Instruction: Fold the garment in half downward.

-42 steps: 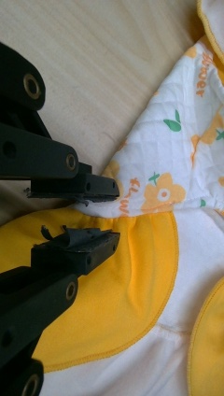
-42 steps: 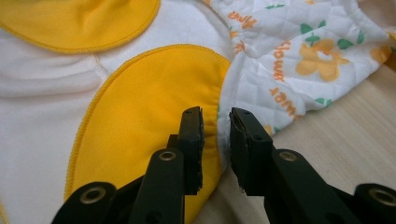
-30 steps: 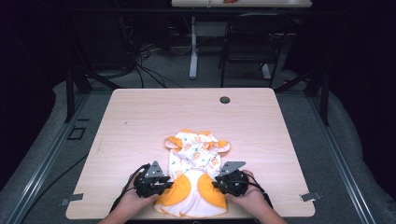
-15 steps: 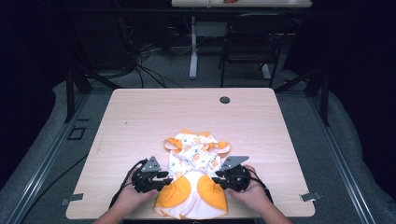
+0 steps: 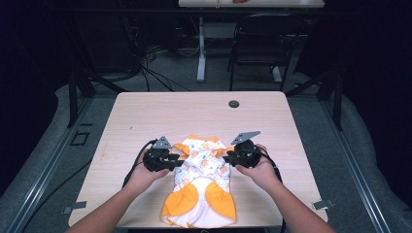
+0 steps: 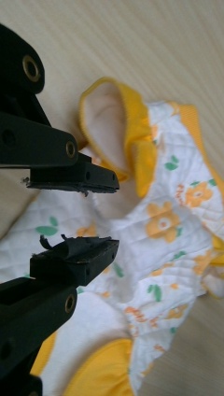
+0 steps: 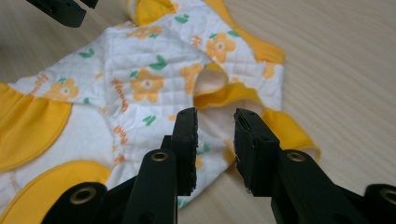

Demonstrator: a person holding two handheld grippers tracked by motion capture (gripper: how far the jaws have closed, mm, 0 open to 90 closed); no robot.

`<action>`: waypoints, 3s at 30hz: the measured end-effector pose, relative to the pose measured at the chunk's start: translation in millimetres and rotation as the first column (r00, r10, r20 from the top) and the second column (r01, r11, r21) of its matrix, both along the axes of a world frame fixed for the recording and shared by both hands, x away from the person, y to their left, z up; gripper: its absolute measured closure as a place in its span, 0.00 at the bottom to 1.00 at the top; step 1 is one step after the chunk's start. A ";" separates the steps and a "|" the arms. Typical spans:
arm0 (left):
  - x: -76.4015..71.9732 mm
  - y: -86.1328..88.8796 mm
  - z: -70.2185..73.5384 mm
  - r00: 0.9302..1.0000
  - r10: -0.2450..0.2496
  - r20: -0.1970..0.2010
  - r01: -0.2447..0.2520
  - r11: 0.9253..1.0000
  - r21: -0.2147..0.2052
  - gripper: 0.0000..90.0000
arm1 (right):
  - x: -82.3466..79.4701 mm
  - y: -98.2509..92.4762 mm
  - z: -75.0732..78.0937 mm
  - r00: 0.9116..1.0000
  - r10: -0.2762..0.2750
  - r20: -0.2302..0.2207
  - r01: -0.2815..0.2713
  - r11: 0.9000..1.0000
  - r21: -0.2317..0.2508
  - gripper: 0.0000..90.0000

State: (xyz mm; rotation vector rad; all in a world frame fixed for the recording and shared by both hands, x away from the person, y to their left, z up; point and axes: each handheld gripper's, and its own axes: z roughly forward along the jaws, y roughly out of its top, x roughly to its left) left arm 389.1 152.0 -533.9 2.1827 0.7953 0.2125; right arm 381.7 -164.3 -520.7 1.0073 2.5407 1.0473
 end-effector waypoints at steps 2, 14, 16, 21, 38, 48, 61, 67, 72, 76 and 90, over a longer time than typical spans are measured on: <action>11.3 -0.1 6.3 1.000 0.002 0.000 -0.002 1.000 -0.011 0.73 | 7.8 -0.2 3.5 1.000 -0.012 -0.002 0.012 1.000 -0.002 0.77; 57.0 -8.6 10.3 0.999 0.032 0.016 -0.032 0.999 0.004 0.76 | 55.7 7.2 7.2 0.999 -0.041 0.009 0.041 0.999 -0.035 0.75; 62.4 -10.7 8.6 0.999 0.040 0.016 -0.040 0.999 0.006 0.76 | 62.7 8.6 5.6 0.999 -0.048 0.001 0.048 0.998 -0.040 0.75; 74.7 -14.4 3.6 0.999 0.050 0.011 -0.050 0.999 -0.002 0.74 | 75.5 9.3 -2.9 0.998 -0.061 -0.011 0.061 0.997 -0.038 0.75; 95.4 -15.6 -20.4 0.995 0.085 -0.053 -0.084 0.996 0.030 0.70 | 89.6 18.1 -17.9 0.996 -0.070 -0.052 0.066 0.996 -0.066 0.71; 93.4 -23.4 -31.2 0.995 0.085 -0.053 -0.081 0.994 0.072 0.61 | 91.2 25.9 -37.2 0.994 -0.069 -0.084 0.058 0.989 -0.133 0.65; 89.0 -19.4 -37.8 0.995 0.088 -0.042 -0.083 0.991 0.103 0.69 | 89.7 29.3 -42.9 0.994 -0.060 -0.092 0.048 0.990 -0.132 0.70; 87.1 -21.0 -36.9 0.995 0.090 -0.051 -0.084 0.990 0.112 0.84 | 87.4 31.9 -41.3 0.992 -0.046 -0.118 0.030 0.991 -0.130 0.87; 87.6 -20.1 -36.6 0.993 0.093 -0.073 -0.085 0.991 0.101 0.94 | 85.1 34.4 -41.5 0.992 -0.050 -0.116 0.036 0.992 -0.125 0.98; 86.8 -19.5 -32.5 0.993 0.103 -0.058 -0.096 0.989 0.110 0.97 | 84.1 34.3 -37.5 0.994 -0.037 -0.098 0.022 0.989 -0.146 0.99; 79.0 -5.0 -1.3 0.994 0.110 0.026 -0.111 0.993 0.042 0.99 | 79.2 29.7 -8.4 0.999 -0.036 -0.008 0.036 0.997 -0.075 0.99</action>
